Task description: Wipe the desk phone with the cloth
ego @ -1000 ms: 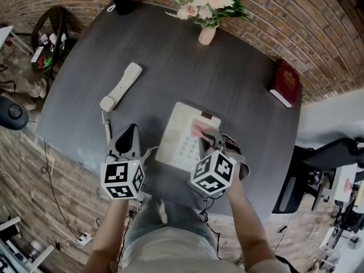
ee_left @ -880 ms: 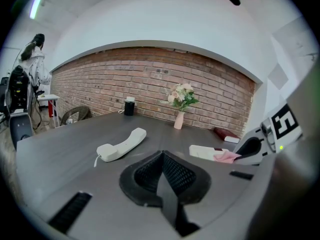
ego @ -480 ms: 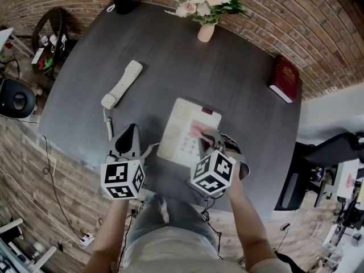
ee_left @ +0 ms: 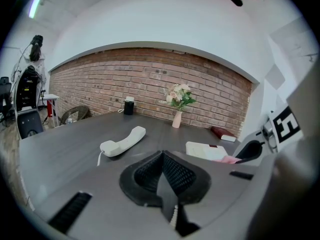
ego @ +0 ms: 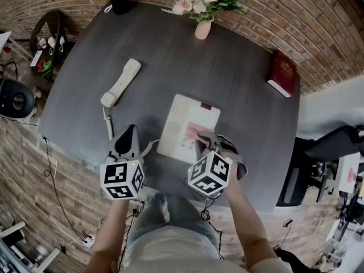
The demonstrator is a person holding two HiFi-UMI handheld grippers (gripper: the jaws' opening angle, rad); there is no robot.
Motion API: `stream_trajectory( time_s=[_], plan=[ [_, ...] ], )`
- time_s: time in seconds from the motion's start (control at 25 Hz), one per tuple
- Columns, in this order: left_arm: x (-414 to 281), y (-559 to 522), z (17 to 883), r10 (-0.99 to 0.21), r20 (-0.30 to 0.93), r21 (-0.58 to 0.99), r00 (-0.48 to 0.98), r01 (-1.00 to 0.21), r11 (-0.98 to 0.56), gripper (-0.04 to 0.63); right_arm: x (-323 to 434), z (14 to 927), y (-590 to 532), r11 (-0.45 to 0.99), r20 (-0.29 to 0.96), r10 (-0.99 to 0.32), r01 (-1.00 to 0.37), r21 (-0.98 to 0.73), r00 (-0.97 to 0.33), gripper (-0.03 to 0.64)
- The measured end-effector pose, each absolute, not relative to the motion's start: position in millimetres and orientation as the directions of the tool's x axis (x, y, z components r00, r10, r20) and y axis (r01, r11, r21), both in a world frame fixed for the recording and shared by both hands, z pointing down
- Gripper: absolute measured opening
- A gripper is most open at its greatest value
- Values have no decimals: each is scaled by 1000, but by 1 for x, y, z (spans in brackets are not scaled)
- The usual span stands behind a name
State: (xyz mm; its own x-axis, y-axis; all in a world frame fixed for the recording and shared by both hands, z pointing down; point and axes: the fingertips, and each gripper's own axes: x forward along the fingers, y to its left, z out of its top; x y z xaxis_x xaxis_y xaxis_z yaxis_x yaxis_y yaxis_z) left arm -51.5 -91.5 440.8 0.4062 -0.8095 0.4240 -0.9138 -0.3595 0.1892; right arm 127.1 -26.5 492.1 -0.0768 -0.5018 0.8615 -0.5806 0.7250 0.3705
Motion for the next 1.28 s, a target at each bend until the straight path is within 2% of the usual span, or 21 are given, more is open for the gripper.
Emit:
stream_trajectory(
  time_s=[1.28],
  plan=[
    [-45, -63, 446, -781, 428, 191, 455, -890, -413, 3, 107, 508, 27, 737, 884, -456, -600, 313, -99, 21]
  ],
)
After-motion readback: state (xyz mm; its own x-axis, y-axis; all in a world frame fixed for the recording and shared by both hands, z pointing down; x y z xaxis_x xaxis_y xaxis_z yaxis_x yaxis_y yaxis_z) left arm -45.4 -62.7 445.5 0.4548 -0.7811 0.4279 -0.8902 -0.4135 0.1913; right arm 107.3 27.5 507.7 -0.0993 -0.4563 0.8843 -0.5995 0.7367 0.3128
